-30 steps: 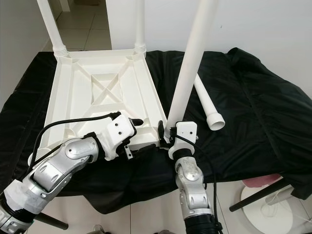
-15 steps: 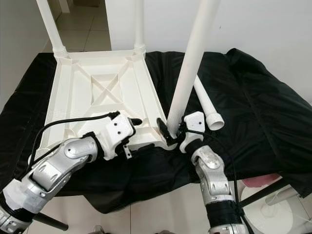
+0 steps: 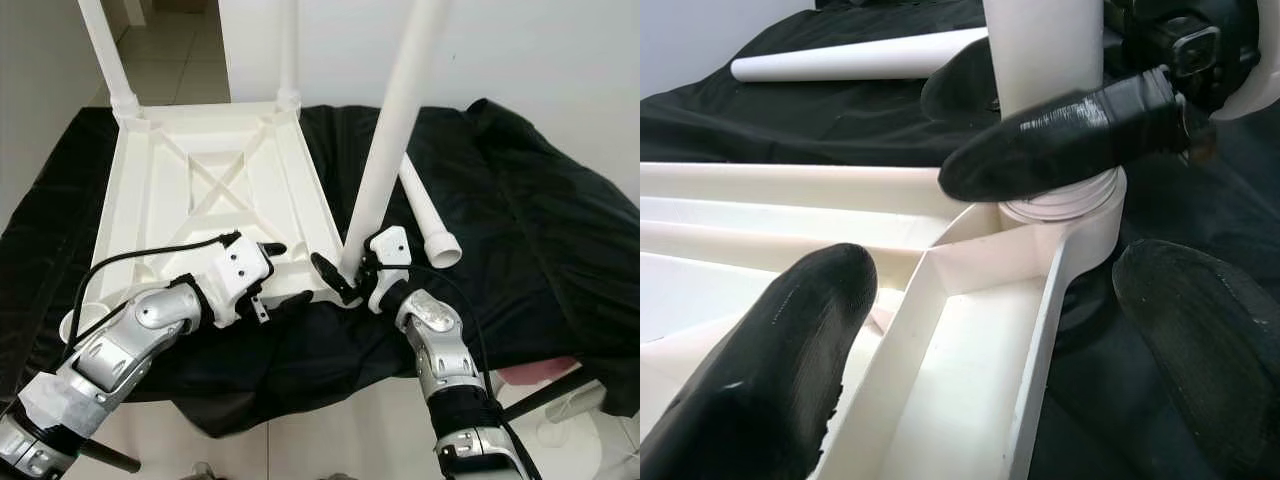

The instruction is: Building children table

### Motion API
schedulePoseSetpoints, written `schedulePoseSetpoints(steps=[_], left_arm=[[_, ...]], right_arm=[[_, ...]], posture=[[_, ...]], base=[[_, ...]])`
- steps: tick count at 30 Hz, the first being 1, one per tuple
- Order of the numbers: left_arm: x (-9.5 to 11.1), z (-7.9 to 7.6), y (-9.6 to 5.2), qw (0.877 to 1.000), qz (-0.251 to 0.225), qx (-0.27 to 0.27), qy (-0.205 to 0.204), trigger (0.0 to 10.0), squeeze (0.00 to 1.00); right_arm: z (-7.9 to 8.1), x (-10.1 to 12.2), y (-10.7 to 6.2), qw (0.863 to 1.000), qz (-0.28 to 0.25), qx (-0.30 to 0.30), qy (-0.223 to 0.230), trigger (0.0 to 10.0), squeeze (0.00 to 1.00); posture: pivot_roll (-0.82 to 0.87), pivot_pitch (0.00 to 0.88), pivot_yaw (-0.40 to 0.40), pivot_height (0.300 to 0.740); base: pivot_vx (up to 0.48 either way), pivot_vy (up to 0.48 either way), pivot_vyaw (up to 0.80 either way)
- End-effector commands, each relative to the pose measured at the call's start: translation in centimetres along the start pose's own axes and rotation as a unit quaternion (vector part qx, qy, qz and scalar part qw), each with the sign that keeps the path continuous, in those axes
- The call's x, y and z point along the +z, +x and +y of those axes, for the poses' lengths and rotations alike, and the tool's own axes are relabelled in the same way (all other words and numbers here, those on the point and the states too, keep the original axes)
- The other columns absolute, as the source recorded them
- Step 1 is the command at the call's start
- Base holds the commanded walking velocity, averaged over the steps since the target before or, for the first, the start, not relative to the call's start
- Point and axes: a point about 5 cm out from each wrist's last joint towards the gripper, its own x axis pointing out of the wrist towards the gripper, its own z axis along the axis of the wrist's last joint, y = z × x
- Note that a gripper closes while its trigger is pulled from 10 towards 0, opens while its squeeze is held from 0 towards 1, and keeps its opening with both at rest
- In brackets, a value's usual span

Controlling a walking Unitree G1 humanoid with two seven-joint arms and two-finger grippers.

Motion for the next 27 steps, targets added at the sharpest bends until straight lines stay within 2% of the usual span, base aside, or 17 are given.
schedulePoseSetpoints(steps=[1,8,9,12,15,21,25,27], left_arm=[[-0.1,0.5,0.0,1.0,0.004,-0.003,0.012,10.0,0.0],[-0.2,0.5,-0.2,1.0,0.004,0.003,0.023,10.0,0.0],[-0.3,0.5,-0.2,1.0,0.004,0.0,0.023,10.0,0.0],[-0.5,0.3,-0.3,1.0,0.007,-0.007,0.015,10.0,0.0],[-0.8,0.3,-0.3,1.0,0.009,-0.01,-0.006,10.0,0.0],[-0.9,0.1,-0.2,1.0,0.007,-0.015,-0.015,10.0,0.0],[-1.2,-0.5,-0.3,0.999,0.008,-0.023,-0.02,10.0,0.0],[-1.2,-0.6,-0.3,1.0,0.009,-0.024,-0.018,10.0,0.0]], right_arm=[[-0.3,-0.1,0.2,1.0,0.006,0.007,-0.003,0.0,0.0],[-0.8,-0.5,-0.1,1.0,0.015,0.001,-0.001,0.0,0.0],[-0.8,-0.6,-0.2,1.0,0.014,-0.001,0.004,10.0,0.0],[-0.7,-0.6,-0.4,1.0,0.011,-0.001,0.009,10.0,0.0],[-0.9,0.0,-0.5,0.999,-0.01,-0.037,0.025,10.0,0.0],[-0.3,0.0,-0.6,0.997,-0.013,-0.069,0.013,10.0,0.0],[0.4,0.2,-0.9,0.987,-0.02,-0.16,0.0,10.0,0.0],[0.5,0.2,-0.9,0.985,-0.018,-0.174,0.002,10.0,0.0]], posture=[[-0.01,0.065,-0.037,0.74],[-0.01,0.086,-0.042,0.74],[-0.01,0.088,-0.044,0.74],[-0.01,0.094,-0.045,0.74],[-0.02,0.097,-0.049,0.74],[-0.02,0.094,-0.044,0.74],[-0.02,0.089,-0.034,0.74],[-0.02,0.089,-0.034,0.74]], base=[[0.0,0.0,0.0],[0.0,0.0,0.0],[0.0,0.0,0.0],[0.0,0.0,0.0],[0.0,0.0,0.0],[0.0,0.0,0.0],[0.0,0.0,0.0],[0.0,0.0,0.0]])
